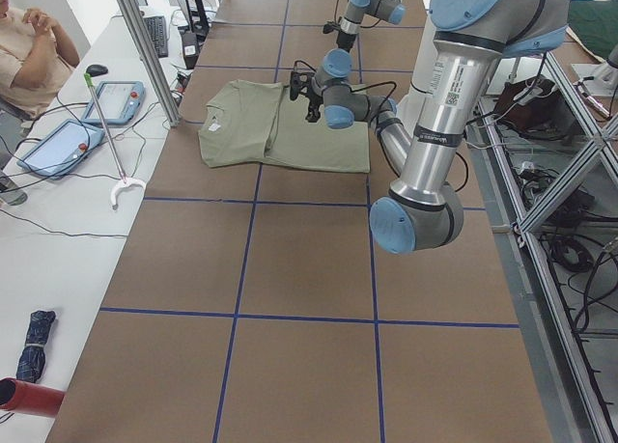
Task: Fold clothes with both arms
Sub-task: 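Release the sleeve and move the left gripper toward the shirt hem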
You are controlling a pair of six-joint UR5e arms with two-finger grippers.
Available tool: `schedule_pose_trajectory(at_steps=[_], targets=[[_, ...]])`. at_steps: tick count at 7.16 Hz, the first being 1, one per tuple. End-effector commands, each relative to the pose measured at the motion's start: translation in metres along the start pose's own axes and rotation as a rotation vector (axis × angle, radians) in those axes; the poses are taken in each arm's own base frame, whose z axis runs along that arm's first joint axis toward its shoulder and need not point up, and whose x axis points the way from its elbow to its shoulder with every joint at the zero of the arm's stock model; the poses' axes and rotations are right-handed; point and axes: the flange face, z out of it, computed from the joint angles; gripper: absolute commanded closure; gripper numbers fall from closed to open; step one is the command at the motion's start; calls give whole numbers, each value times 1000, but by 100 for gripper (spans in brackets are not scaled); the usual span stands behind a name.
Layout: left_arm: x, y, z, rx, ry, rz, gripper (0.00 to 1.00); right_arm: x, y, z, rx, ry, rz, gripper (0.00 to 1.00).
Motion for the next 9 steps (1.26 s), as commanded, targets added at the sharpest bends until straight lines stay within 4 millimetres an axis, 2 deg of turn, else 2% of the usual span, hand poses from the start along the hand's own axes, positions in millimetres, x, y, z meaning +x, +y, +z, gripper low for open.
schedule_pose_trajectory(at_steps=[1,3,5,8,9], targets=[[-11,-3,-3,-5,-11,-7,15,9,38,0,24,10,79,1],[-9,-2,-2,-7,-8,-9,14,24,51,7,40,84,117,1],[-9,-2,-2,-7,-8,-6,14,36,75,8,22,129,103,4],[-9,-2,-3,-6,-6,-8,14,44,77,10,29,150,89,11],[-9,-2,-3,-6,-6,-9,14,44,77,10,29,150,89,18]])
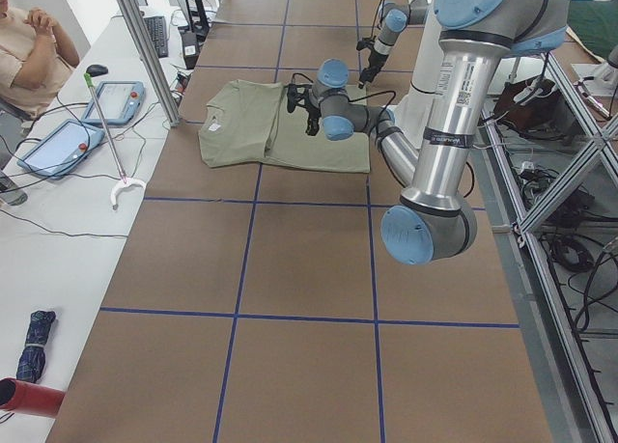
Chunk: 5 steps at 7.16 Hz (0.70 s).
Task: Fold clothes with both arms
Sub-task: 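Release the sleeve and move the left gripper toward the shirt hem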
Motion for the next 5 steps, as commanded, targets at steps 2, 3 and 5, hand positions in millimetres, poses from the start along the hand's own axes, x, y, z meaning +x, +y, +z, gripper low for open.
schedule_pose_trajectory(at_steps=[2,3,5], targets=[[-1,0,0,0,-1,-2,14,1,0,2,3,4,-2,30],[-1,0,0,0,-1,-2,14,3,1,3,5,8,-4,34],[0,-1,-1,2,0,-3,14,4,1,4,11,17,-8,59]])
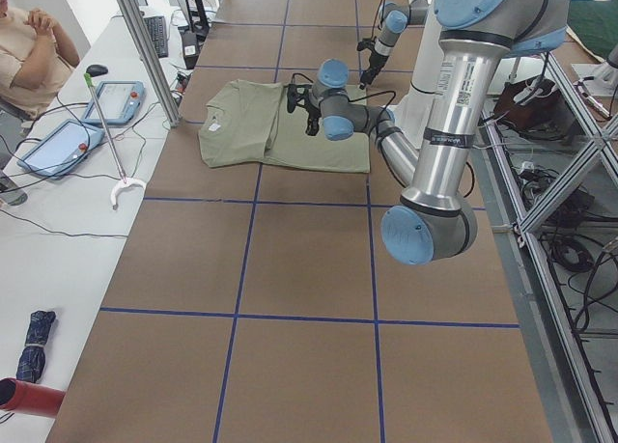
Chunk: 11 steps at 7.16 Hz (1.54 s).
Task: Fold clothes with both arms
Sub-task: 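Lower both grippers to the hem corners nearest the robot and grasp them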
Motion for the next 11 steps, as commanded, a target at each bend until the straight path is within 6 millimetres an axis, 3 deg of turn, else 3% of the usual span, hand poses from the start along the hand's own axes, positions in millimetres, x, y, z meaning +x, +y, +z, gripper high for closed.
schedule_pose_trajectory(at_steps=[1,2,5,7,8,9,11], targets=[[0,0,0,0,-2,-2,14,2,1,2,5,11,-6,78],[1,0,0,1,1,-22,14,5,5,2,8,26,-17,100],[-3,2,6,-9,-13,-112,14,2,5,-6,-3,16,-16,100],[0,14,8,-7,-21,-220,13,1,-4,-28,-19,-4,-6,100],[-2,47,28,8,-91,-225,13,2,-11,-38,-25,-10,-3,100],[-9,80,28,9,-136,-204,13,2,-12,-39,-26,-11,-1,100],[-39,151,48,6,-230,-215,13,2,-11,-39,-27,-11,-4,100]])
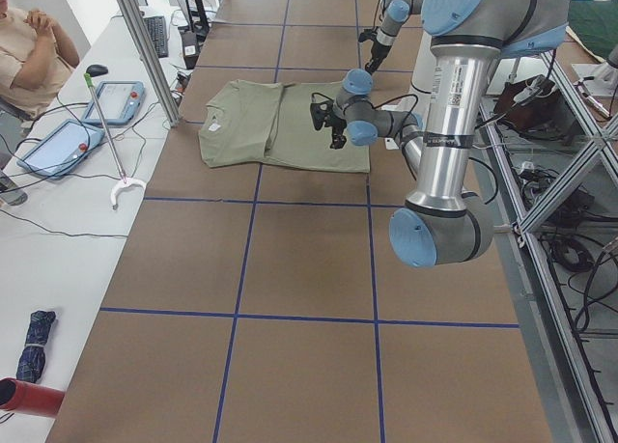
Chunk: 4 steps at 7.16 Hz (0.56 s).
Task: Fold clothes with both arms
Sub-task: 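Lower both grippers to the hem corners nearest the robot and grasp them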
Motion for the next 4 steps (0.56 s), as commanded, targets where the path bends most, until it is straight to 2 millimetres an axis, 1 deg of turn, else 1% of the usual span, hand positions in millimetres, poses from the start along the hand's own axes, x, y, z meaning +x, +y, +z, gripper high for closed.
schedule_pose_trajectory(at_steps=[1,2,3,4], targets=[[-32,68,30,-10,-94,-19,14,0,0,-1,-1,0,-1,100],[-37,80,36,-23,-129,-14,15,0,0,-1,-1,0,-1,100],[-40,83,41,-24,-142,-12,15,0,-1,-1,2,-2,-1,100],[-45,85,52,-24,-160,-9,17,-1,0,-1,1,-3,-1,100]])
